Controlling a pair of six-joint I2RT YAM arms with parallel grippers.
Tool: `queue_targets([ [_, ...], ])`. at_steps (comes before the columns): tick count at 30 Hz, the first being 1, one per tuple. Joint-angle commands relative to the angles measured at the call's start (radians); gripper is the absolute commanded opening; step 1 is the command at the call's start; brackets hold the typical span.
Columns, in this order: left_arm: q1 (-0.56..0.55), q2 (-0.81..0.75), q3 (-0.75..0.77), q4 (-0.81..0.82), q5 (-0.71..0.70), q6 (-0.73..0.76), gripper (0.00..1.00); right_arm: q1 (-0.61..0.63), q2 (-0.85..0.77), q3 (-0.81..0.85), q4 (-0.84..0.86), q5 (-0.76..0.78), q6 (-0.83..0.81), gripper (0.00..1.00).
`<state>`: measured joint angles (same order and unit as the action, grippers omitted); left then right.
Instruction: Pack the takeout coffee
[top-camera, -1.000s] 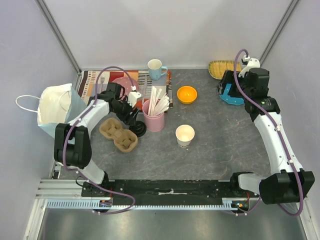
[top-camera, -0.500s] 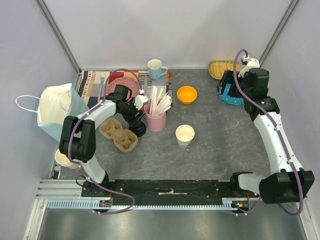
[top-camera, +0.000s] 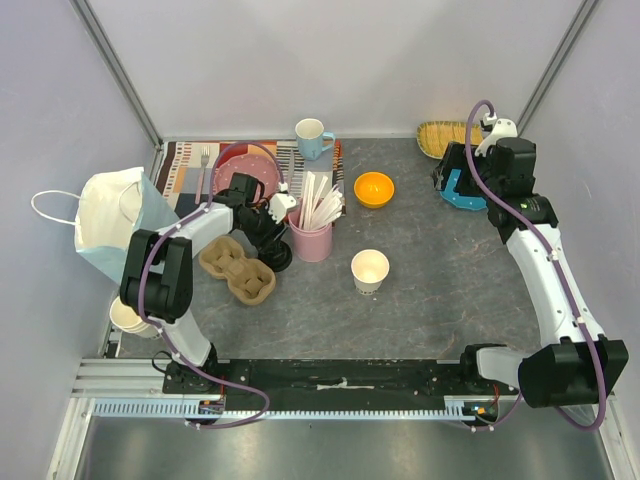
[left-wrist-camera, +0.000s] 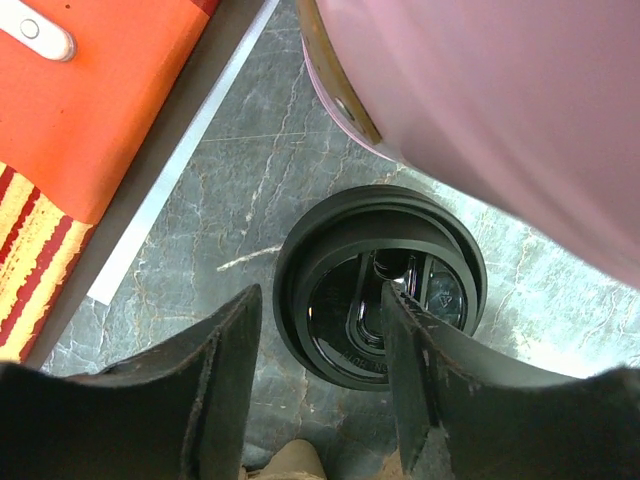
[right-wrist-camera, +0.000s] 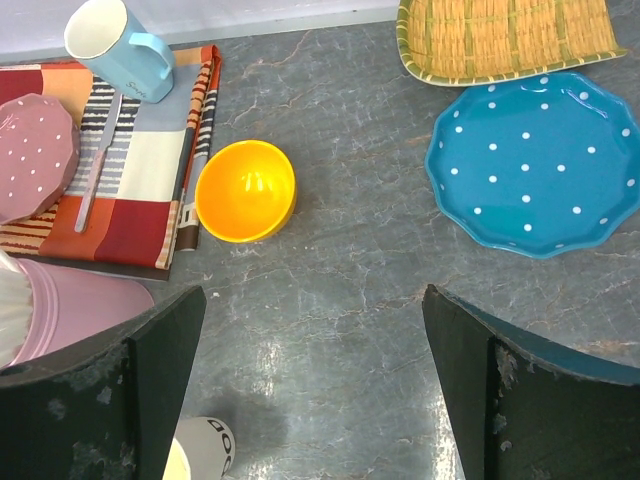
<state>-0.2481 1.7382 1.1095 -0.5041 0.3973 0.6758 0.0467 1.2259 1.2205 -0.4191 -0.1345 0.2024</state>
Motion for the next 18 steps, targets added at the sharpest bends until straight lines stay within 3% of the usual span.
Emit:
queue_targets([
  [1, 0.000, -0.006, -0.014, 0.006, -0.015, 0.004, 0.56, -0.001, -0.009, 0.001, 0.036, -0.010, -0.004, 0.98],
  [8, 0.000, -0.045, -0.016, -0.016, -0.017, 0.010, 0.38, -0.002, -0.019, -0.007, 0.036, -0.005, -0.011, 0.98],
  [18, 0.004, -0.072, -0.004, -0.045, -0.023, 0.004, 0.26, -0.002, -0.022, -0.009, 0.036, -0.005, -0.012, 0.98],
])
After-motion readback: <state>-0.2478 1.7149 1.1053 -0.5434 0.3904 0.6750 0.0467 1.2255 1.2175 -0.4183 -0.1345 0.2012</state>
